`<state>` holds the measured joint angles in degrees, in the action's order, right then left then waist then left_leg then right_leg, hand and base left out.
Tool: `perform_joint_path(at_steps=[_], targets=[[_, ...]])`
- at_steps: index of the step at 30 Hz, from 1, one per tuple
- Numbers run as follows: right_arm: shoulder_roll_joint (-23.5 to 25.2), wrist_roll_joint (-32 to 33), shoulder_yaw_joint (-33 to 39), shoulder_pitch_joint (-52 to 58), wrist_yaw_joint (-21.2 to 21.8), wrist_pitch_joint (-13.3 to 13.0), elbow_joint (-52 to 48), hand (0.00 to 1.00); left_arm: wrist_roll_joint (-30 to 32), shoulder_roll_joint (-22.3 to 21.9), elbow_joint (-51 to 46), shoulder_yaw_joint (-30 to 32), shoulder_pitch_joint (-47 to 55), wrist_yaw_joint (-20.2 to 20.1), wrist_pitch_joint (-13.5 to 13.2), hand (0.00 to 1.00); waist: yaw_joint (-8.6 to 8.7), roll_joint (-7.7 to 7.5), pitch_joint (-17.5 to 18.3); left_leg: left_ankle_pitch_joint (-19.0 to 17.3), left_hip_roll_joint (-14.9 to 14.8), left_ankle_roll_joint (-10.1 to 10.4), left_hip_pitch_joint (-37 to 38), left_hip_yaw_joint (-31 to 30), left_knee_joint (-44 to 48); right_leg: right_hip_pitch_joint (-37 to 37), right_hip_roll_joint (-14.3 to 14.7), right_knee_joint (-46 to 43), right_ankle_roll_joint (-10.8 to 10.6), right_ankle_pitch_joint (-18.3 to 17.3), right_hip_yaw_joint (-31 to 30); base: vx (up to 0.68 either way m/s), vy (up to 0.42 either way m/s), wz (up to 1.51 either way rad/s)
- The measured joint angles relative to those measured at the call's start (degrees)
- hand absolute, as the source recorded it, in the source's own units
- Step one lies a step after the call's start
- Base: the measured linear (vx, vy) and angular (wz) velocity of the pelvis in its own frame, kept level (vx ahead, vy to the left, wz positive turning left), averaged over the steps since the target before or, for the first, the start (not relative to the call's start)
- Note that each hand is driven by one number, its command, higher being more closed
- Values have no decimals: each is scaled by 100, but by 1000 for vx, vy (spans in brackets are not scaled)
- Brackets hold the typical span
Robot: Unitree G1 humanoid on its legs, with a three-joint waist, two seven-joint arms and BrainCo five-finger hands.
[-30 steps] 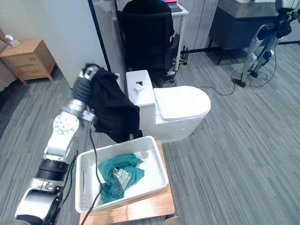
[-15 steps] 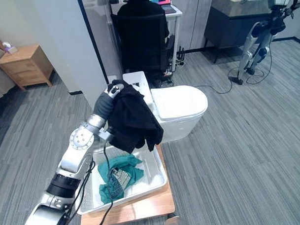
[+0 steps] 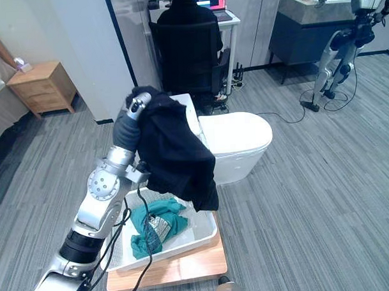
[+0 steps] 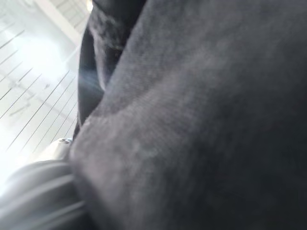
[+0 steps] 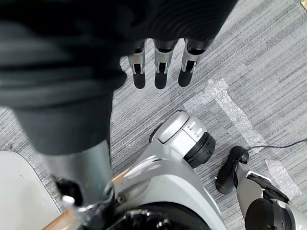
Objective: Tidy the bed and pick cloth on bed and put in laundry
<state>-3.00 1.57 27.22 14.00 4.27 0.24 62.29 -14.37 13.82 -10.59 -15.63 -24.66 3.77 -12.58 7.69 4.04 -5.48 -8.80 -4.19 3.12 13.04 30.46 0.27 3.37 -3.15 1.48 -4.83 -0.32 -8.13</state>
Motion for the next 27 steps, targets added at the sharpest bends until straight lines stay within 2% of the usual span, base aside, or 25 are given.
perform_joint_path(at_steps=[4,11,21,27], targets=[[-32,-6,-91,16,-7,10,0,0,-2,2,-1,54,-296,177,28,100,-9,-46,51,2,-1,-3,-1,1,-1,-4,2,4,-1,4,14,0,0,0],[-16,-63,-90,14,-6,24,1,0,0,2,-6,284,-370,425,242,100,53,-120,116,2,14,-3,-2,2,-8,-11,-1,21,-10,14,37,0,0,0],[4,-70,-85,12,-55,11,4,0,0,-3,-19,308,-363,419,237,100,50,-155,136,2,11,-3,-33,-1,-17,-49,-7,80,-11,50,85,0,0,0],[5,-79,-92,-22,-123,12,73,0,-3,-104,-479,358,-317,562,194,100,39,-205,171,12,15,-19,-43,-86,-16,8,-33,81,-10,54,160,4,1,6]])
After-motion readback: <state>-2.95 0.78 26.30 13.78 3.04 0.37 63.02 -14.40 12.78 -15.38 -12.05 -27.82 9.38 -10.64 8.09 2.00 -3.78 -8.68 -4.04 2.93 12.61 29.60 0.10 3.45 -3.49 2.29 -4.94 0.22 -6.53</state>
